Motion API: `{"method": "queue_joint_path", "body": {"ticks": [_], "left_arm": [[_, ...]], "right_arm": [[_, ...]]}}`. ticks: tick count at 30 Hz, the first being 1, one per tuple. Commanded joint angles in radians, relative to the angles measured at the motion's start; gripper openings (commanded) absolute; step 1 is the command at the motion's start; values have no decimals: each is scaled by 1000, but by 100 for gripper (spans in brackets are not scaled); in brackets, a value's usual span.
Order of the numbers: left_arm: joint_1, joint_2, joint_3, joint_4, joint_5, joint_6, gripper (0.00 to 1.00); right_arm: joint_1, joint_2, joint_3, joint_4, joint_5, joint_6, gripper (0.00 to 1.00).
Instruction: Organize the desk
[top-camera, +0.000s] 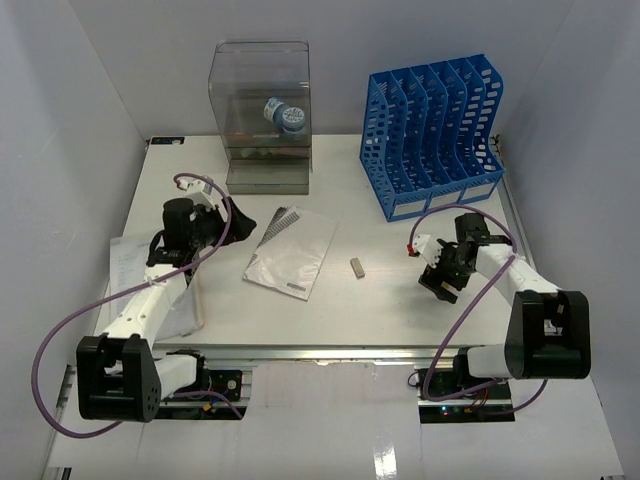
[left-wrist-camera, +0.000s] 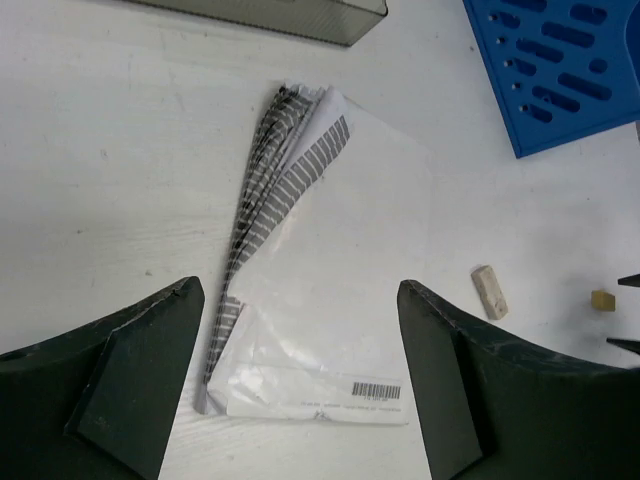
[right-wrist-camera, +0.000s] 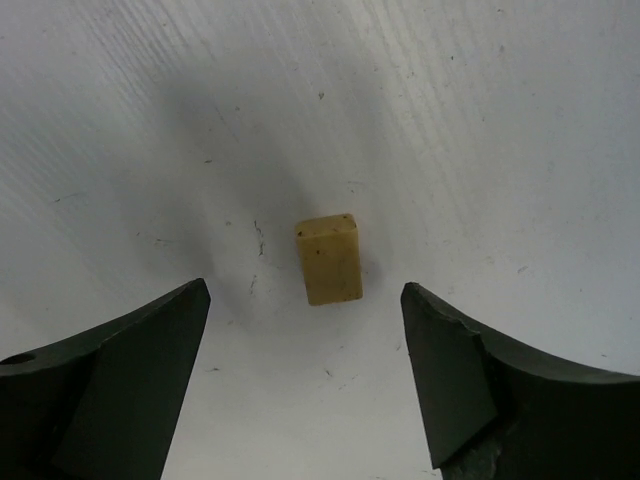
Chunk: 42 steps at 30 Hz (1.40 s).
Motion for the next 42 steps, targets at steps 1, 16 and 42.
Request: {"method": "queue_joint_path", "body": {"ticks": [1, 16, 42], "left_arm": [[1, -145, -43, -41, 40, 65, 89], [0, -254, -41, -68, -3, 92, 90], [8, -290, -60, -36, 3, 123, 98]], "right_arm": [[23, 61, -20, 113, 56, -72, 78], [189, 120, 80, 24, 13, -28, 8], [709, 1040, 1337, 881, 431, 398, 10]]}}
